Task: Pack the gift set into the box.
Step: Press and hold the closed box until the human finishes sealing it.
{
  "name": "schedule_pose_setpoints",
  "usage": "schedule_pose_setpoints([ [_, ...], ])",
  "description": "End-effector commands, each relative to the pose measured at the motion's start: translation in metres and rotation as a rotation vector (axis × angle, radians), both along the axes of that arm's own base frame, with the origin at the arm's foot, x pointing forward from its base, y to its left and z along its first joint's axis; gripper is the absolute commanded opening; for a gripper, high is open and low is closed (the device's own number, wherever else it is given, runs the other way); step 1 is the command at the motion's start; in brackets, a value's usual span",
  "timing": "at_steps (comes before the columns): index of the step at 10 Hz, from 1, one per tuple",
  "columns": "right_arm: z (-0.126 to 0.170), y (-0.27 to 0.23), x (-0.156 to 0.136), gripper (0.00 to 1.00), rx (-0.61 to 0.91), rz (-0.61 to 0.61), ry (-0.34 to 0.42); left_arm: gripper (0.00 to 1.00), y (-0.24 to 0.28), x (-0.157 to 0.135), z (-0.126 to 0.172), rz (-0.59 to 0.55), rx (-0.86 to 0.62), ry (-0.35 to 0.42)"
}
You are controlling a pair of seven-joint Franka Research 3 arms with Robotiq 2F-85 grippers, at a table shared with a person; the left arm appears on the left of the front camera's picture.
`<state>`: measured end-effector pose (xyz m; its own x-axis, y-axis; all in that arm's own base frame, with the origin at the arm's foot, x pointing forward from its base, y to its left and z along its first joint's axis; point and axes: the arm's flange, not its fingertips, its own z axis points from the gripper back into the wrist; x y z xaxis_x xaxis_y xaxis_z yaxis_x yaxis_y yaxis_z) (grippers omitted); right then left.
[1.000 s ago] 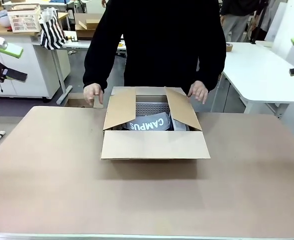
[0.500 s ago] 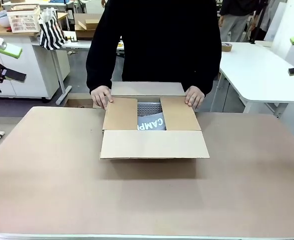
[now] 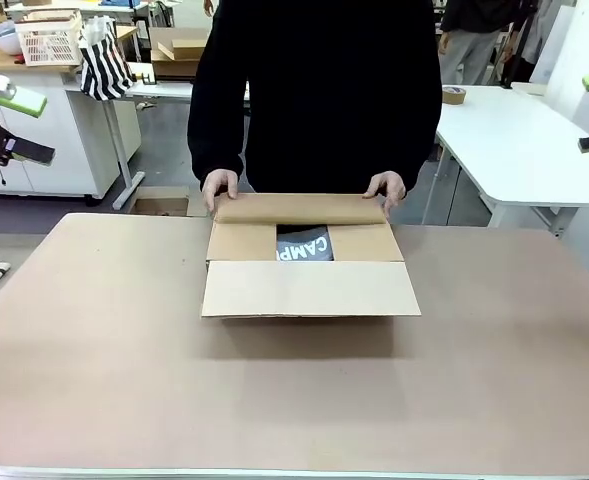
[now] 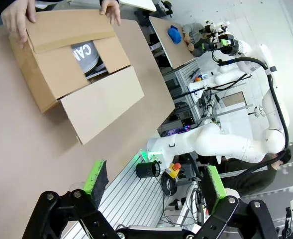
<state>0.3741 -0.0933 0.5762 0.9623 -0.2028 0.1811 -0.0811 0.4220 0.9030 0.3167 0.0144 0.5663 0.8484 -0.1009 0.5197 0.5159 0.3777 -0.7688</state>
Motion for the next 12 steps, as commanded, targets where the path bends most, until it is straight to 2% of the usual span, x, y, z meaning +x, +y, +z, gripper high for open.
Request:
schedule_pose_setpoints([
  [1,0.001,0.0026,-0.0009,1.0,0.012,-0.001,-0.003,1.0,0.0006,-0.0003,0.0015,-0.005,-0.025,-0.008],
  [12,0.001,0.0026,-0.0009,1.0,0.012,-0.001,-0.003,1.0,0.0006,-0.0003,0.0015,-0.005,-0.025,-0.008],
])
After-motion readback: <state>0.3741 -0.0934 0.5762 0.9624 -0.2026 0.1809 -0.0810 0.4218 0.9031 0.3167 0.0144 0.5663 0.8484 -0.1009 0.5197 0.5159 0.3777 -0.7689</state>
